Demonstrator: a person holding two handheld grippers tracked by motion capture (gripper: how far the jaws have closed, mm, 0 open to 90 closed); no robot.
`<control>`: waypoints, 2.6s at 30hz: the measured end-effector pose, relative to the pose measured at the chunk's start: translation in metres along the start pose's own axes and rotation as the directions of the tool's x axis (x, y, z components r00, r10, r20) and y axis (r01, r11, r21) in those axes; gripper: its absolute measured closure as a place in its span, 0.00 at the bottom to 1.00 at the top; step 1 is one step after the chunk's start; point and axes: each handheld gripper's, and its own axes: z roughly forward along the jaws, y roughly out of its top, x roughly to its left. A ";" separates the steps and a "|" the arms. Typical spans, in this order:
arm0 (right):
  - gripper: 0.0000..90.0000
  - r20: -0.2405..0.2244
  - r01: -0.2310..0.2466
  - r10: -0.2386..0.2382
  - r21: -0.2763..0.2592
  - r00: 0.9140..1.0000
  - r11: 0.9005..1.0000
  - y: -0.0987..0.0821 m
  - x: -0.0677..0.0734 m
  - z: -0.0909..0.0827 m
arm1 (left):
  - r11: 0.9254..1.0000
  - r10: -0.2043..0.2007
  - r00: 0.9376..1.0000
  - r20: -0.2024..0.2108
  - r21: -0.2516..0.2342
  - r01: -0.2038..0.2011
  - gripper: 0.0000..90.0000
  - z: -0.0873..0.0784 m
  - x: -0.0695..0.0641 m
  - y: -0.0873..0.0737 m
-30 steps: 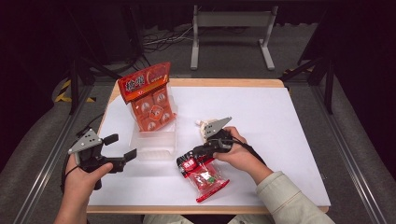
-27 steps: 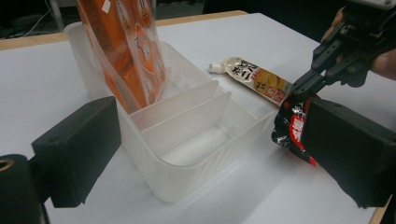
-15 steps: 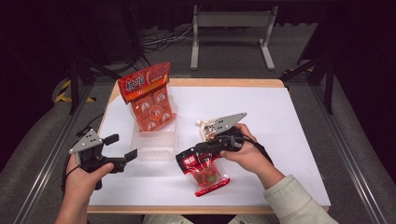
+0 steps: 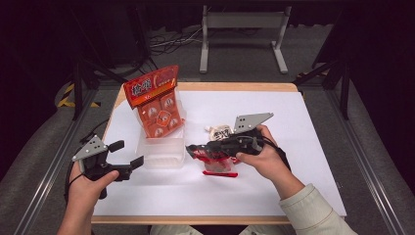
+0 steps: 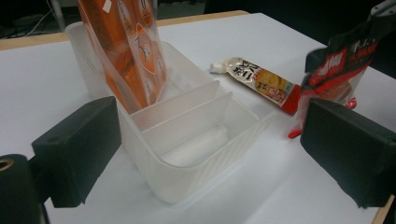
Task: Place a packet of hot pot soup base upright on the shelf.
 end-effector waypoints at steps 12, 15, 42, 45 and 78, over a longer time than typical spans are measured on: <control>0.99 0.067 0.039 -0.032 -0.105 0.997 0.994 0.014 -0.008 -0.011 | 1.000 -0.006 1.000 -0.005 -0.001 0.006 0.07 0.001 0.002 -0.001; 0.99 0.093 0.052 -0.041 -0.114 0.995 0.992 0.016 -0.009 -0.012 | 1.000 0.006 1.000 -0.020 0.001 -0.006 0.07 0.002 0.002 -0.002; 0.99 0.097 0.105 -0.090 -0.169 0.991 0.980 0.053 -0.024 0.002 | 1.000 0.009 1.000 -0.014 0.014 -0.009 0.06 0.000 0.003 -0.007; 0.99 0.092 0.111 -0.096 -0.174 0.991 0.979 0.058 -0.025 0.007 | 1.000 0.004 1.000 -0.019 0.010 -0.004 0.05 -0.001 0.003 -0.007; 0.99 0.037 0.165 -0.161 -0.170 0.986 0.972 0.095 -0.033 0.084 | 0.999 -0.024 1.000 0.007 0.040 0.024 0.02 -0.003 0.008 -0.010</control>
